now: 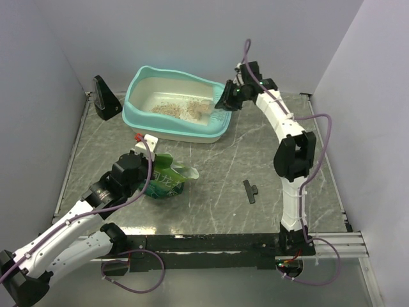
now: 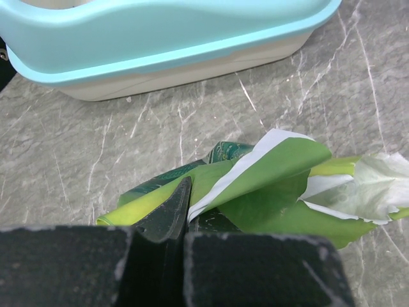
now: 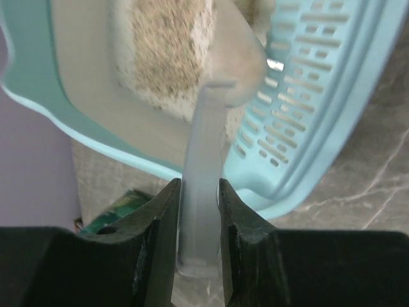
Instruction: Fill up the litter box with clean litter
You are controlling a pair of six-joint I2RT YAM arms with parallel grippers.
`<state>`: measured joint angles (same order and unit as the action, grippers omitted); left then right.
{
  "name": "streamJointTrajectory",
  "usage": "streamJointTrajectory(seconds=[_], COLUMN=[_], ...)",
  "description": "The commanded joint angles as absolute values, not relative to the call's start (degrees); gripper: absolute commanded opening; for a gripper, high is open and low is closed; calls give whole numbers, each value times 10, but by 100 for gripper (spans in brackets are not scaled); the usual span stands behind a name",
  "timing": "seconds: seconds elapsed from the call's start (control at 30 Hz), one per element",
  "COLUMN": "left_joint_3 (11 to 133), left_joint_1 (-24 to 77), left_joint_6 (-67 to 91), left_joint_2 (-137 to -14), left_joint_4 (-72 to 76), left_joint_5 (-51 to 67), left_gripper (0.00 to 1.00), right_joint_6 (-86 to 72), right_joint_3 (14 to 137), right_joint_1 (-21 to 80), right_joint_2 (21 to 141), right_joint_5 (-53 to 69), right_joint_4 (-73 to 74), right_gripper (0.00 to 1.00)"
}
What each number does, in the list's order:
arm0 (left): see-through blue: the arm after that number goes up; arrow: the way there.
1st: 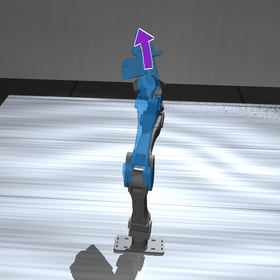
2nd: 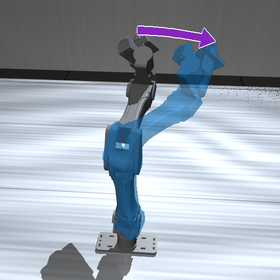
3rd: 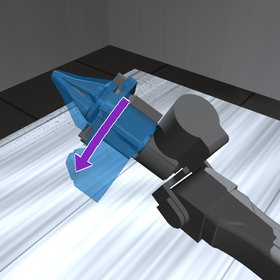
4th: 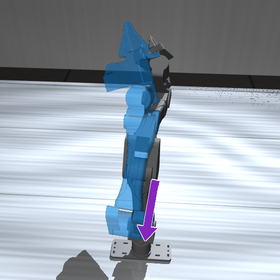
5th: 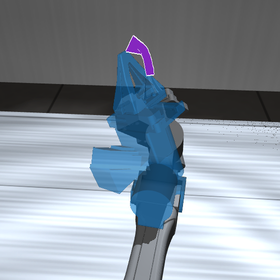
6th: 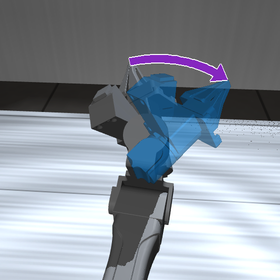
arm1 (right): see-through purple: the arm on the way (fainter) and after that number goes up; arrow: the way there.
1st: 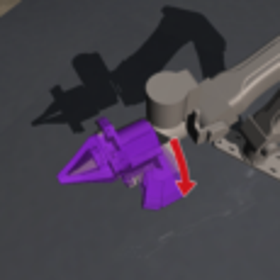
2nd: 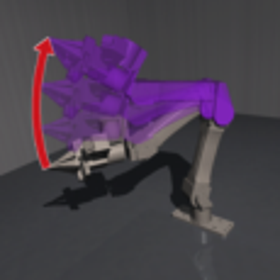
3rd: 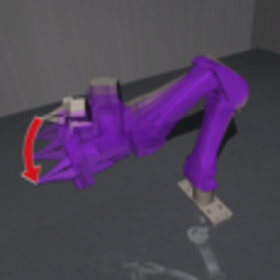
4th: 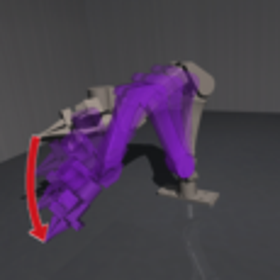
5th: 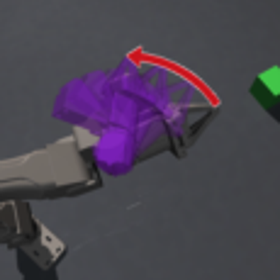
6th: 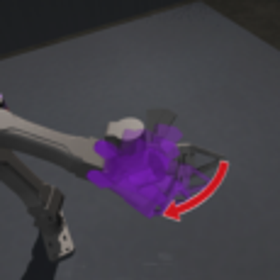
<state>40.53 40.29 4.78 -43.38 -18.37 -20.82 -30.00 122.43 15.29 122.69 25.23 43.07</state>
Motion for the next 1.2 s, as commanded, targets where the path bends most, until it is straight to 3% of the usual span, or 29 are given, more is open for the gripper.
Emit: streamJointTrajectory(seconds=[0.0, 0.3, 0.47, 0.57, 1.0, 1.17], left_joint_3=[425, 425, 424, 422, 417, 416], left_joint_1=[396, 396, 396, 396, 396, 396], left_joint_6=[62, 62, 62, 61, 57, 55], left_joint_2=[-421, -417, -413, -413, -413, -407], left_joint_4=[-185, -186, -185, -185, -179, -171], left_joint_5=[-214, -206, -205, -207, -200, -184], left_gripper=[1, 1, 1, 1, 1, 1], right_joint_6=[-225, -135, -63, -51, -101, -151], right_joint_3=[1310, 1359, 1311, 1251, 1049, 990], right_joint_1=[202, 292, 346, 354, 347, 331], right_joint_2=[1250, 1244, 1207, 1165, 911, 794], right_joint_5=[161, 23, -145, -184, -90, 42], right_joint_4=[553, 604, 575, 526, 439, 475], right_gripper=[0, 0, 0, 0, 0, 0])
